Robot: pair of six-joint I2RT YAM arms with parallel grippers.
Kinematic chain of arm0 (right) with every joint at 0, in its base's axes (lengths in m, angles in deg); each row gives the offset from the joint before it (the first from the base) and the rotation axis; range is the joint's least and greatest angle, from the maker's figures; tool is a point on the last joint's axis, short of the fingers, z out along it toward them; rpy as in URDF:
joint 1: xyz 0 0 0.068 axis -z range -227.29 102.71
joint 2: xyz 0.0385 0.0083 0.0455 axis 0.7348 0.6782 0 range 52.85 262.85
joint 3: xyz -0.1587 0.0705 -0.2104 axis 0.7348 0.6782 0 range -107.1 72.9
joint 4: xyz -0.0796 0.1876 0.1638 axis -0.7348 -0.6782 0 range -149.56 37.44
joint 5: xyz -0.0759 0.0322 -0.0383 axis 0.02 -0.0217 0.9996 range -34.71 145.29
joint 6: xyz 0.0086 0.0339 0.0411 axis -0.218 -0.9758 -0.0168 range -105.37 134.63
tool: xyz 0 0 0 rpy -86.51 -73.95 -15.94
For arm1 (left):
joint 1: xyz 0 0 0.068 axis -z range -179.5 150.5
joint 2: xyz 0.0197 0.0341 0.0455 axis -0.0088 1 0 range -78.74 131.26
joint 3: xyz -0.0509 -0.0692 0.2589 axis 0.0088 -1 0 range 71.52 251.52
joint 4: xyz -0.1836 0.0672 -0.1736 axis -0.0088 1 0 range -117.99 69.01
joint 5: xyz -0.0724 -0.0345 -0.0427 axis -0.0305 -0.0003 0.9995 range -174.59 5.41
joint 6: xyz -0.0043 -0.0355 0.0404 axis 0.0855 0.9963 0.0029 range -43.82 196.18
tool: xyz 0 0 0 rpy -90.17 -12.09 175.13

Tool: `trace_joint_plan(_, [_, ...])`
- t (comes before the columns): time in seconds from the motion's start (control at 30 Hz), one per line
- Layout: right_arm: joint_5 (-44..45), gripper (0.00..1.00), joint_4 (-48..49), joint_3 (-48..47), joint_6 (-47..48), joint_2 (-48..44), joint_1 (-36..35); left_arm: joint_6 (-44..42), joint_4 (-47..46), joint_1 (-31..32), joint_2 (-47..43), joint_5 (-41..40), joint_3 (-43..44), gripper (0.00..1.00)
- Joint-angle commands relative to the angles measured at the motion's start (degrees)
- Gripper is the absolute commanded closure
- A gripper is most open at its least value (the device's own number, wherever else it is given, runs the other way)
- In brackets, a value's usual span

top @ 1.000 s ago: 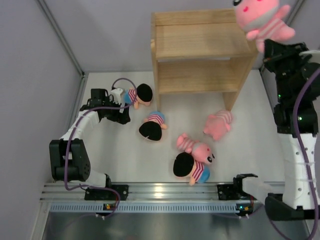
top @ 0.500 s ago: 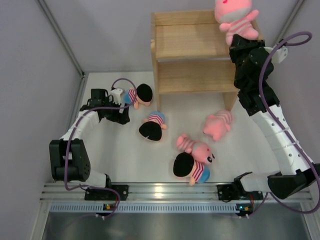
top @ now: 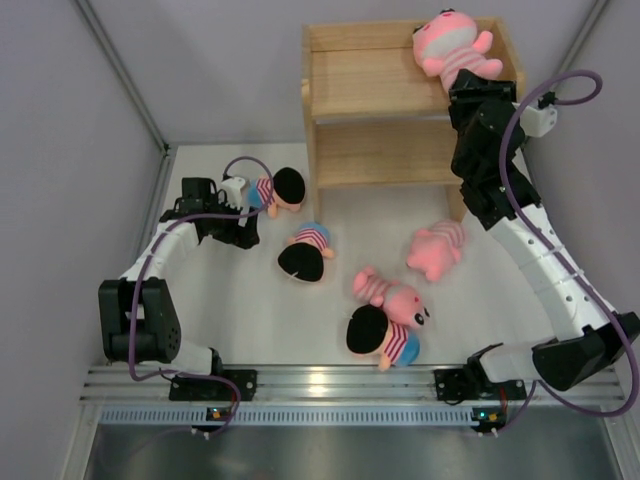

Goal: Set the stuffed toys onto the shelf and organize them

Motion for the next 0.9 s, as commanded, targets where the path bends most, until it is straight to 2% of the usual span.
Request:
trace_joint_plan(0.0, [0.73, 0.59, 4.66, -0.09, 2.55, -3.01, -1.13, -1.42, 0.2, 0.01, -1.63, 0.83, 0.81, 0.05])
trace_joint_plan(0.1, [-0.94, 0.54, 7.29, 1.14, 7.81, -4.58, -1.83, -1.42, 0.2, -0.08, -1.63, 1.1, 0.89, 0.05])
trace_joint_plan(0.2, [-3.3, 0.45, 8.52, 1.14, 18.26, -5.9, -3.42, -1.42, 0.2, -0.08, -1.98, 1.01, 0.89, 0.05])
trace_joint_plan(0.23, [-4.45, 0.38, 8.09, 0.88, 24.38, -6.35, -4.55, -1.42, 0.11, -0.08, -1.98, 1.01, 0.89, 0.05])
trace_joint_plan(0.27, [-8.03, 0.36, 7.48, 0.53, 27.4, -6.61, -5.09, -1.5, 0.11, -0.08, -2.07, 1.01, 0.89, 0.05])
trace_joint_plan(0.37, [-12.87, 0.27, 0.2, 0.44, 34.89, -8.63, -6.14, -1.59, 0.2, -0.08, -1.89, 1.19, 0.81, 0.05])
trace_joint_plan(0.4, [-14.03, 0.27, -4.7, 0.44, 36.56, -9.68, -6.23, -1.51, 0.2, -0.08, -1.81, 1.36, 0.81, 0.05])
trace_joint_plan(0.5, [-19.56, 0.27, -11.32, 1.93, 44.2, -12.93, -6.67, -1.59, 0.2, -0.08, -1.72, 1.19, 0.89, 0.05])
trace_joint_plan(0.53, [-23.49, 0.27, -13.69, 4.98, 48.83, -14.25, -6.93, -1.59, 0.29, 0.01, -1.89, 1.19, 0.81, 0.05])
trace_joint_plan(0.6, [-25.98, 0.28, -16.16, 9.12, 54.03, -18.2, -7.29, -1.94, 0.72, -0.08, -1.98, 0.92, 0.89, 0.05])
trace_joint_plan(0.7, [-29.24, 0.29, -22.39, 17.91, 57.4, -21.38, -7.29, -2.64, 3.44, -0.08, -1.54, 1.01, 2.21, 0.05])
trace_joint_plan(0.77, [-29.68, 0.27, -28.2, 23.62, 58.28, -20.86, -7.29, -3.26, 5.72, -0.08, -1.28, 2.06, 3.26, 0.05])
trace_joint_plan(0.87, [-30.03, 0.17, -29.71, 31.45, 57.32, -17.26, -7.29, -5.1, 10.56, -0.08, -1.54, 6.36, 5.2, 0.08])
